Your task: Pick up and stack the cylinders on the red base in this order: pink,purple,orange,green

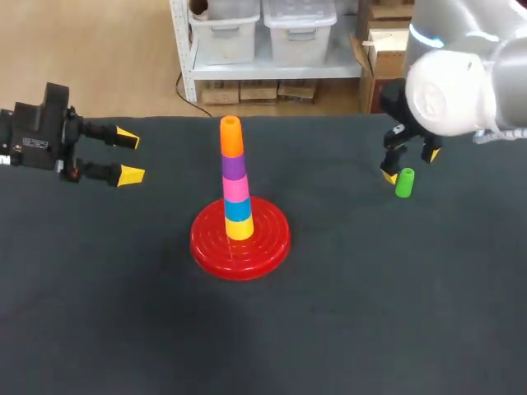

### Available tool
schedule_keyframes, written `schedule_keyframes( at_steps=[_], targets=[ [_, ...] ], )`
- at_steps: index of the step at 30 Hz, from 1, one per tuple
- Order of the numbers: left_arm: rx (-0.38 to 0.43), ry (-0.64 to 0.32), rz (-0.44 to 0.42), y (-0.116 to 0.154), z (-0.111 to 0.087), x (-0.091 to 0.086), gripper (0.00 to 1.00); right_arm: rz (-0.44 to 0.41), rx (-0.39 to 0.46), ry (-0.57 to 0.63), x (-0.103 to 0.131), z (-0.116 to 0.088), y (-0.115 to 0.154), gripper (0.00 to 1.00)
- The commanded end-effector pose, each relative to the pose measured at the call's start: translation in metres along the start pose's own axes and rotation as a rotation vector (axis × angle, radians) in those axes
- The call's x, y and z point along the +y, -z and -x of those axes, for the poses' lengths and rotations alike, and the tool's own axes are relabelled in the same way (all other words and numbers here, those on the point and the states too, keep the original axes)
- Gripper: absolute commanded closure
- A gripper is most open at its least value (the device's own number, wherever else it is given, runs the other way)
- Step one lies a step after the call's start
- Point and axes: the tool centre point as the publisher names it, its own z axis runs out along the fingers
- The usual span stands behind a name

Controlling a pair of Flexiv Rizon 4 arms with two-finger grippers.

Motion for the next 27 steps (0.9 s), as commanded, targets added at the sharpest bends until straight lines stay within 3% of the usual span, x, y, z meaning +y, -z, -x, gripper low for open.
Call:
schedule_keyframes(
  at_steps=[1,12,23,27],
  targets=[
    [-0.003,-0.003,-0.003,0.000,-0.001,0.001,0.00,-0.003,-0.123,-0.002,-0.002,-0.002,-0.005,0.00],
    [-0.003,-0.003,-0.003,0.000,-0.001,0.001,0.00,0.017,-0.076,-0.022,-0.006,0.007,-0.014,0.00],
    [-0.003,-0.003,-0.003,0.000,-0.001,0.001,0.00,0.012,-0.029,-0.022,-0.012,0.010,-0.014,0.18],
    [-0.003,-0.003,-0.003,0.000,-0.001,0.001,0.00,0.008,-0.016,-0.020,-0.014,0.010,-0.017,0.17]
  ],
)
